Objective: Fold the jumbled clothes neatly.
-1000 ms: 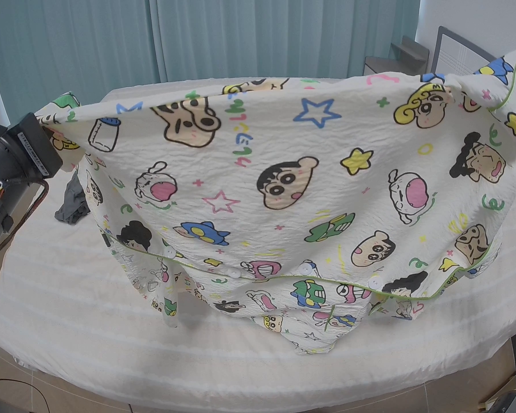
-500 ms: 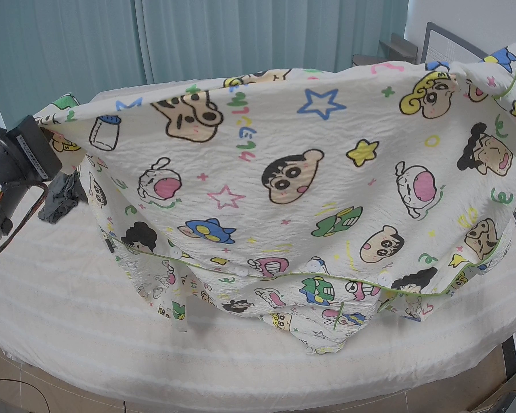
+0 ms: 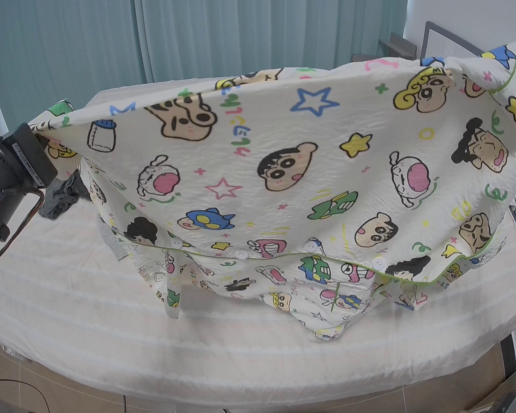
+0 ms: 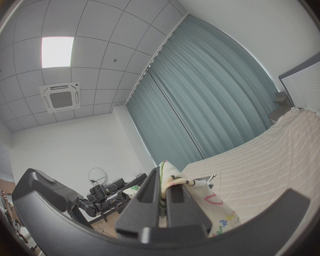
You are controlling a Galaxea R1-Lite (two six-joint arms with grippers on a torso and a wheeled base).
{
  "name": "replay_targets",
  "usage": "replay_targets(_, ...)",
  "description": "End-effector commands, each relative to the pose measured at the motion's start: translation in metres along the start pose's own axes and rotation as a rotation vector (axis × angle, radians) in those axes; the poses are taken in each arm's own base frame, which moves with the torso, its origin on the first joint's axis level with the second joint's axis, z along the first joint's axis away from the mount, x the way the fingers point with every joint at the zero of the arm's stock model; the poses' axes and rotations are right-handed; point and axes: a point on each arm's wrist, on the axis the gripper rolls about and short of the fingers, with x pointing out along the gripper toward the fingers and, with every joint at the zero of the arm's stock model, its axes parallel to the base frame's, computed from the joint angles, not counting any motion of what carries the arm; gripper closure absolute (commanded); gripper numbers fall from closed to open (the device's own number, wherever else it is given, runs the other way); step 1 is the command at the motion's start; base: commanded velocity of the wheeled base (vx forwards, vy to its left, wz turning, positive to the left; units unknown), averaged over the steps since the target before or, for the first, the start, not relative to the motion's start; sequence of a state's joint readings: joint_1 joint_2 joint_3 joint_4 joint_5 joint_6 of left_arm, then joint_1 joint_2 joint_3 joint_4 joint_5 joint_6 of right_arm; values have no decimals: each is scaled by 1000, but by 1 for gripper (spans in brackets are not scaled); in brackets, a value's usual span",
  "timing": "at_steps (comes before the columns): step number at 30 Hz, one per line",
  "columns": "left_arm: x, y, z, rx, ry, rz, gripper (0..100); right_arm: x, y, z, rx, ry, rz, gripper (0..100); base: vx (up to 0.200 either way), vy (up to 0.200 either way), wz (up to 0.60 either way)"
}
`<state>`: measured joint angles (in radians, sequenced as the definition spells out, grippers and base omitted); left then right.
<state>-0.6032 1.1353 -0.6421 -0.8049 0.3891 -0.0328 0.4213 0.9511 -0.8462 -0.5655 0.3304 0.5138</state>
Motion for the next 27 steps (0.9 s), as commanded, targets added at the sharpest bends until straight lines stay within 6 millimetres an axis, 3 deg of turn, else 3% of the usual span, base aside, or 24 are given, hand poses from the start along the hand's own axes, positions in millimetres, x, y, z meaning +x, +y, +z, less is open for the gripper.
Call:
replay_targets(1, -3, 1, 1, -5, -4, -2, 100, -2, 1, 0, -1, -2, 1, 100, -200, 0, 0)
replay_targets(19, -23, 5, -7, -7, 17, -28, 100, -16, 9, 5, -7, -14, 10, 100, -200, 0, 0)
replay_targets(27, -29, 9, -33, 32, 109, -24, 100, -17, -7, -21, 21, 67, -51, 100, 0, 0, 0)
